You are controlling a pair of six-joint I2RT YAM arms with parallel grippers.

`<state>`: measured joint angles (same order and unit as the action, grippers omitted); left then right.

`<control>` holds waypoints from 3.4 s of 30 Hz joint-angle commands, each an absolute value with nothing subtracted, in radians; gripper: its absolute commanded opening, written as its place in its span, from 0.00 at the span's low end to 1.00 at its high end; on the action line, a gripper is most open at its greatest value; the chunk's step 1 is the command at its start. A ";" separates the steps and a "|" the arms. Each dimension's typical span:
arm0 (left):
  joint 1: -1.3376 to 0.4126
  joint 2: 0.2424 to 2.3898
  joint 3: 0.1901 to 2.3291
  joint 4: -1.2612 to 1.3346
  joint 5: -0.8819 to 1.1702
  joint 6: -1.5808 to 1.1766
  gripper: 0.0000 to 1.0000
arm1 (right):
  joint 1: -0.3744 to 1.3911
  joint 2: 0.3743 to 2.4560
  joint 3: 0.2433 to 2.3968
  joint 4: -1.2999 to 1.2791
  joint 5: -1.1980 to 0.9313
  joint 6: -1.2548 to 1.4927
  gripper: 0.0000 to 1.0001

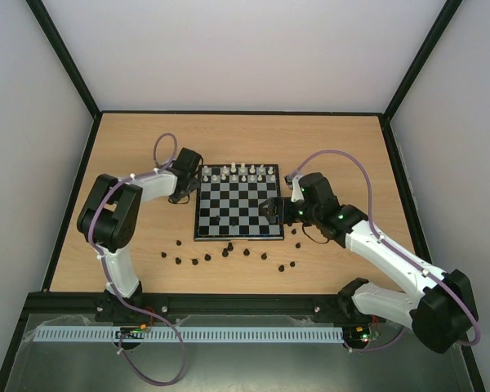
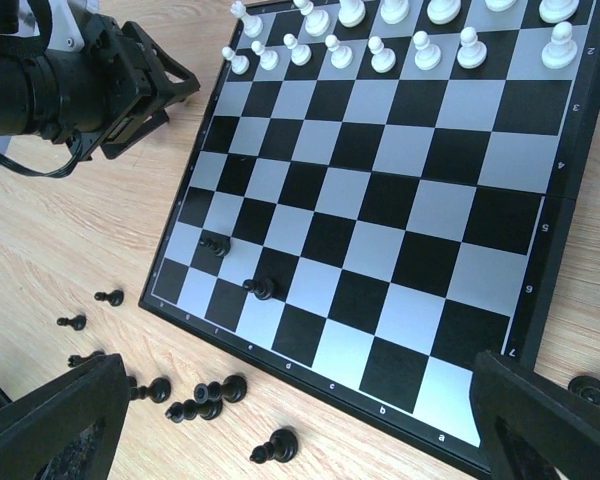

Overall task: Set up the chess pieces on the board
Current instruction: Pick up the chess piece at the center of the board, then place the chess piece on the chessboard.

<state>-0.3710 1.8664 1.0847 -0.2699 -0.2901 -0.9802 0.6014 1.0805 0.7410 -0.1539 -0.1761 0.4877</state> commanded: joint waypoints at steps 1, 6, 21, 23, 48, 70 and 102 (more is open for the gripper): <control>-0.357 1.874 1.067 -0.256 -0.270 -0.978 0.54 | 0.599 1.091 0.730 -0.137 -0.200 0.494 0.94; -0.357 1.887 1.074 -0.252 -0.266 -0.973 0.51 | 0.599 1.096 0.729 -0.134 -0.204 0.494 0.93; -0.358 1.927 1.111 -0.267 -0.279 -0.971 0.39 | 0.600 1.104 0.724 -0.125 -0.219 0.492 0.93; -0.358 1.930 1.114 -0.268 -0.282 -0.970 0.39 | 0.600 1.106 0.723 -0.124 -0.222 0.492 0.92; -0.356 1.948 1.109 -0.267 -0.257 -0.943 0.19 | 0.600 1.111 0.712 -0.115 -0.249 0.490 0.91; -0.365 1.577 0.940 -0.270 -0.103 -0.743 0.17 | 0.601 1.152 0.699 -0.088 -0.253 0.490 0.90; -0.482 0.993 0.579 -0.115 0.576 -0.614 0.19 | 0.603 1.168 0.770 -0.171 -0.318 0.477 0.90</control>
<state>-0.4496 1.0992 0.6270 -0.1219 0.5594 -0.6563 0.6014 1.1648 0.7238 -0.1177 -0.2520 0.4797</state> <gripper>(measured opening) 0.191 0.902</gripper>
